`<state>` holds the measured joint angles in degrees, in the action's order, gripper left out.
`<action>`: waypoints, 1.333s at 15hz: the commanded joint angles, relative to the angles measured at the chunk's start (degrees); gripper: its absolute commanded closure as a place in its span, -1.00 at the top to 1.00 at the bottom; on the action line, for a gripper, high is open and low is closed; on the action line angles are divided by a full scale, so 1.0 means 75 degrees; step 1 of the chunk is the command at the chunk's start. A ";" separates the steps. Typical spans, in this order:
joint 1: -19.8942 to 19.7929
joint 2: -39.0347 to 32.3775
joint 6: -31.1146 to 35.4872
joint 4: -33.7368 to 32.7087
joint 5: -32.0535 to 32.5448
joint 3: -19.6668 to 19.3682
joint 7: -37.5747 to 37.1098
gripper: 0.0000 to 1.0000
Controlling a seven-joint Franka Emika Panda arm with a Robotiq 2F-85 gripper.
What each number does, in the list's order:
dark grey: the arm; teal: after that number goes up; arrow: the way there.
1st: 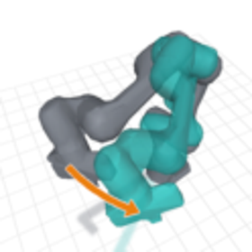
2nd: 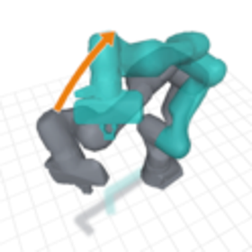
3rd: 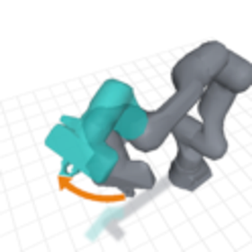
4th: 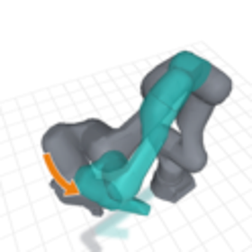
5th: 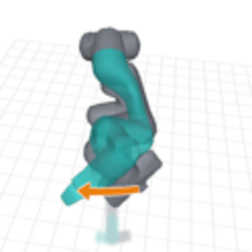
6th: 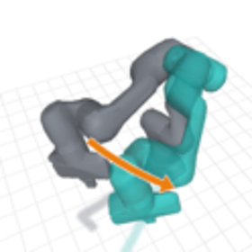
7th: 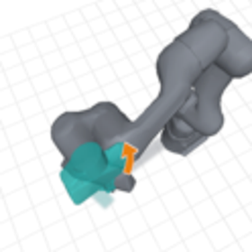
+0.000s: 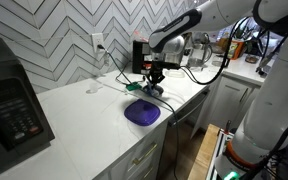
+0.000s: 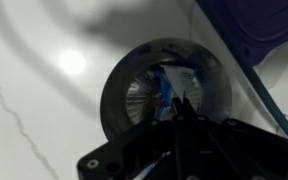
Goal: Put the candy bar in the lunch box
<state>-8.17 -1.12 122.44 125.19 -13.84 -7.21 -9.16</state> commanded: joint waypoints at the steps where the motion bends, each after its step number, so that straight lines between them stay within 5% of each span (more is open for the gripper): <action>1: -0.0018 0.0596 -0.0014 0.0314 -0.0513 -0.0056 0.0493 -1.00; 5: -0.0114 0.1288 -0.0220 0.0273 -0.1297 -0.0258 0.0932 -1.00; 7: -0.0197 0.1451 -0.1483 0.0143 -0.0489 -0.0377 0.1180 -1.00; 8: -0.0087 0.1084 -0.0704 -0.0045 -0.0798 -0.0271 0.0825 -0.98; 10: -0.0163 0.1330 -0.1362 -0.0034 -0.0616 -0.0368 0.1016 -1.00; 12: -0.0117 0.1435 -0.0982 -0.0324 -0.1647 -0.0401 0.0599 -1.00; 20: -0.0307 0.1017 -0.1110 -0.3452 -0.3183 -0.0661 -0.1377 -1.00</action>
<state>-9.64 9.39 114.58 107.94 -34.60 -10.76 -14.35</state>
